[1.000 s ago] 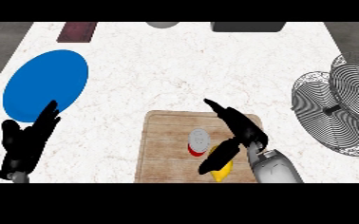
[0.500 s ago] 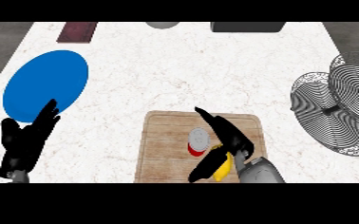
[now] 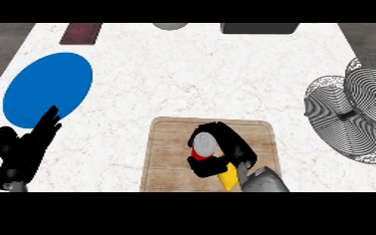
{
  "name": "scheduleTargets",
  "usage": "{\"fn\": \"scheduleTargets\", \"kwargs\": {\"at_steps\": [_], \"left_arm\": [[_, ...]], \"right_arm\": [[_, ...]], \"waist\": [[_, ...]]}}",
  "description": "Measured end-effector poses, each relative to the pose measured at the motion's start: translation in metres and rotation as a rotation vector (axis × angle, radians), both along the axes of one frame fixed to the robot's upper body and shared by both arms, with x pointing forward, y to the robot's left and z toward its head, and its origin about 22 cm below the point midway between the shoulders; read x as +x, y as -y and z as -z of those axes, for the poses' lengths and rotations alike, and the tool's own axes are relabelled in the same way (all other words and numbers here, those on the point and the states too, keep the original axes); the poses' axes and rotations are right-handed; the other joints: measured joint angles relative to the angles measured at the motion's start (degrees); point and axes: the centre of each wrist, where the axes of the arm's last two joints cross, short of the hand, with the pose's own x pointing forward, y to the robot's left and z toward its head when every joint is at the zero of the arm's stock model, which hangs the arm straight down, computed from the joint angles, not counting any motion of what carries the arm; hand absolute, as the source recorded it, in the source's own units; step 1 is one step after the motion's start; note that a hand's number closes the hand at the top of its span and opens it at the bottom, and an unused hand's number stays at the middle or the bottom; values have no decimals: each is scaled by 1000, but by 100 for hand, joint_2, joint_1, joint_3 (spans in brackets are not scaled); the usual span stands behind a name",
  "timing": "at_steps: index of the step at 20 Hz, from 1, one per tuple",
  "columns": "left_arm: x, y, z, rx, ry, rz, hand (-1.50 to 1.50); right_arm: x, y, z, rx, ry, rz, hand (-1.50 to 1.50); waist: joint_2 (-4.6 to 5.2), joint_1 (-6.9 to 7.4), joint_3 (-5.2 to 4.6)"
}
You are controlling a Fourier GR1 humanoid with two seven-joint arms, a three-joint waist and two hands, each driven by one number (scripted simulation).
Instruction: Pick the can from the cutting board and place it in the tiered basket
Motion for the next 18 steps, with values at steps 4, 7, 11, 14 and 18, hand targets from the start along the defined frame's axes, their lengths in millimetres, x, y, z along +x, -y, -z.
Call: {"fn": "scheduleTargets", "kwargs": {"at_steps": [4,7,11,14,18], "left_arm": [[-1,-2,-1,-1,-3,-1,0],[-4,-5,-3,-1,-2,-8,0],[-9,-5,1,8,-11,-13,0],[-10,-6,2,8,-20,-25,0],[-12,-6,2,5,-21,-38,0]], "right_arm": [[-4,1,-2,32,46,54,150],[-9,3,-10,7,78,100,150],[-33,-12,-18,-210,202,93,150],[-57,-31,-21,-388,301,74,150],[-90,-45,-40,-529,446,129,150]], "waist": [[11,-2,8],[12,-11,10],[-46,-85,-2],[-97,-145,-14],[-119,-216,-12]]}}
